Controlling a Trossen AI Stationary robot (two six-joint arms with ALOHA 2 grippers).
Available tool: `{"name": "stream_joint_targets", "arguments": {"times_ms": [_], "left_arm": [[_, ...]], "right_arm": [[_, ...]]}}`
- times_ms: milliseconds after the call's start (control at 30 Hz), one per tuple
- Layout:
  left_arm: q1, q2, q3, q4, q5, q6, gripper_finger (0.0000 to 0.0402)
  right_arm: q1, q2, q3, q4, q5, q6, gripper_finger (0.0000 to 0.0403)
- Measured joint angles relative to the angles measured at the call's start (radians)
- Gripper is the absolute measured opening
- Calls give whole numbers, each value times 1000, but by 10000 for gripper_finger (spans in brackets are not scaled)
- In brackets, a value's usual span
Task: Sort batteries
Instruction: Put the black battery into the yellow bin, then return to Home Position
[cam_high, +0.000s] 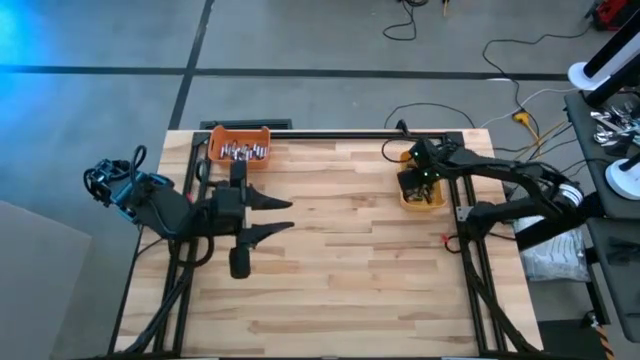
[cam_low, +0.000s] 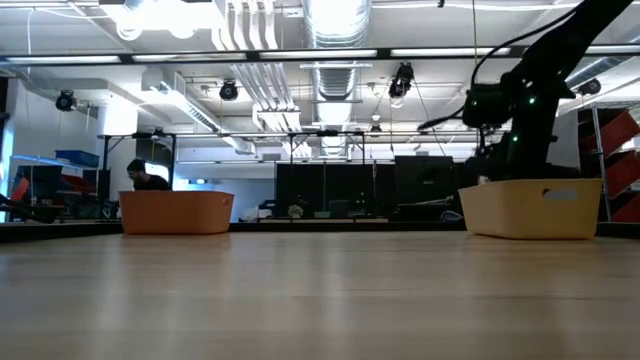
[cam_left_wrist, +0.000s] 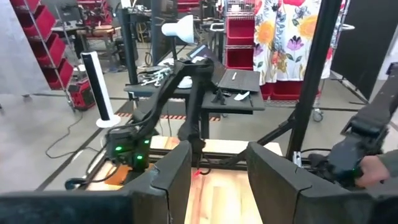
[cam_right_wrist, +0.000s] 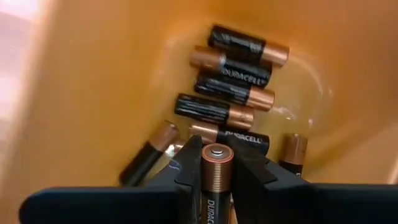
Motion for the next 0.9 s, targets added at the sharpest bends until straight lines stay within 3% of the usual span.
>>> {"name": "stream_joint_targets", "arguments": {"times_ms": [267, 533, 667, 800, 900], "left_arm": [[-45, 16, 0, -1, 2, -65, 134], [-48, 16, 0, -31, 8, -71, 134], [-49, 17, 0, -134, 10, -81, 134], [-51, 17, 0, -267, 56, -171, 134], [-37, 17, 0, -299, 4, -203, 134]], "right_arm": [[0, 94, 22, 1, -11, -3, 106], [47, -127, 149, -75, 46, -102, 166], [159, -301, 170, 31, 18, -104, 176], [340, -424, 168, 223, -140, -149, 168], [464, -463, 168, 257, -150, -173, 149]]}}
